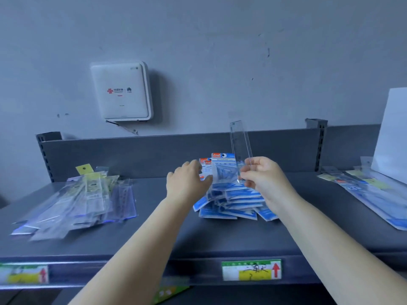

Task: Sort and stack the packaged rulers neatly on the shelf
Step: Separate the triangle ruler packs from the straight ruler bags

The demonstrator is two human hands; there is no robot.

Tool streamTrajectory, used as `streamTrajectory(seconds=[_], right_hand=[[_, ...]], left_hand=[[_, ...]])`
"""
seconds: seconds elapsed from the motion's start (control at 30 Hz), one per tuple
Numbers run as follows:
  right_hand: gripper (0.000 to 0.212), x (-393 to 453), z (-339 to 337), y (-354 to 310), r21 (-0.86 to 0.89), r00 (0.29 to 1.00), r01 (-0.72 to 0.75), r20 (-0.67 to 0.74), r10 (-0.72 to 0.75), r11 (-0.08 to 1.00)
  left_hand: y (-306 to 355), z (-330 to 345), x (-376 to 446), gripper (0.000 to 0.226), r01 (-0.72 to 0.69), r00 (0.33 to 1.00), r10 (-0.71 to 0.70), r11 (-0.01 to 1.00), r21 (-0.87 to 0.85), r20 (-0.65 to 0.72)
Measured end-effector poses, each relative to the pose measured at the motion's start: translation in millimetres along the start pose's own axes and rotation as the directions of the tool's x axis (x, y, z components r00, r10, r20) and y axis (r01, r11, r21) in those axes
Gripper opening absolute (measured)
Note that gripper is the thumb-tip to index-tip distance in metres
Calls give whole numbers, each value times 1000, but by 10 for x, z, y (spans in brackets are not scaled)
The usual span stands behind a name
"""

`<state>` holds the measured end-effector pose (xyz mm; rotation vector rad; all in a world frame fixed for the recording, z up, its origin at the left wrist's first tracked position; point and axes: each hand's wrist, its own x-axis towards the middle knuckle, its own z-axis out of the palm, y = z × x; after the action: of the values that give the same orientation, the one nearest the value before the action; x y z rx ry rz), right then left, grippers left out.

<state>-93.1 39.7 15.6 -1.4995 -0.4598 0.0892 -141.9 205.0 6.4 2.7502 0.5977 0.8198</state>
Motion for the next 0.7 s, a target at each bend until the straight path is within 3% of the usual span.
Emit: streamTrajectory(seconds=[0.13, 0.33, 0.53, 0.6, 0.63, 0.7], right_hand=[[27, -23, 548, -65, 13, 996, -20, 91, 19, 1000], [28, -152, 1690, 13, -38, 951, -97, 292, 104, 995], [45, -163, 2559, -90, -134, 943, 25, 333, 22, 991], [47, -146, 2687, -64, -439, 928, 162, 373, 15, 884], [45, -151, 2718, -41, -606, 915, 280, 402, -16, 744], [40, -184, 2721, -10, -748, 872, 478, 467, -146, 460]], left_hand=[[-637, -331, -118, 33, -75, 990, 90, 987, 139, -108], [-1726, -730, -356, 30, 82, 990, -58, 978, 192, -127], [-2290, -971, -432, 35, 127, 987, -90, 941, 315, -130], [-2357, -1030, -431, 36, 148, 986, -110, 926, 348, -126], [-2377, -1043, -434, 37, 157, 985, -121, 917, 367, -120], [-2382, -1048, -431, 38, 153, 987, -119, 900, 409, -108]])
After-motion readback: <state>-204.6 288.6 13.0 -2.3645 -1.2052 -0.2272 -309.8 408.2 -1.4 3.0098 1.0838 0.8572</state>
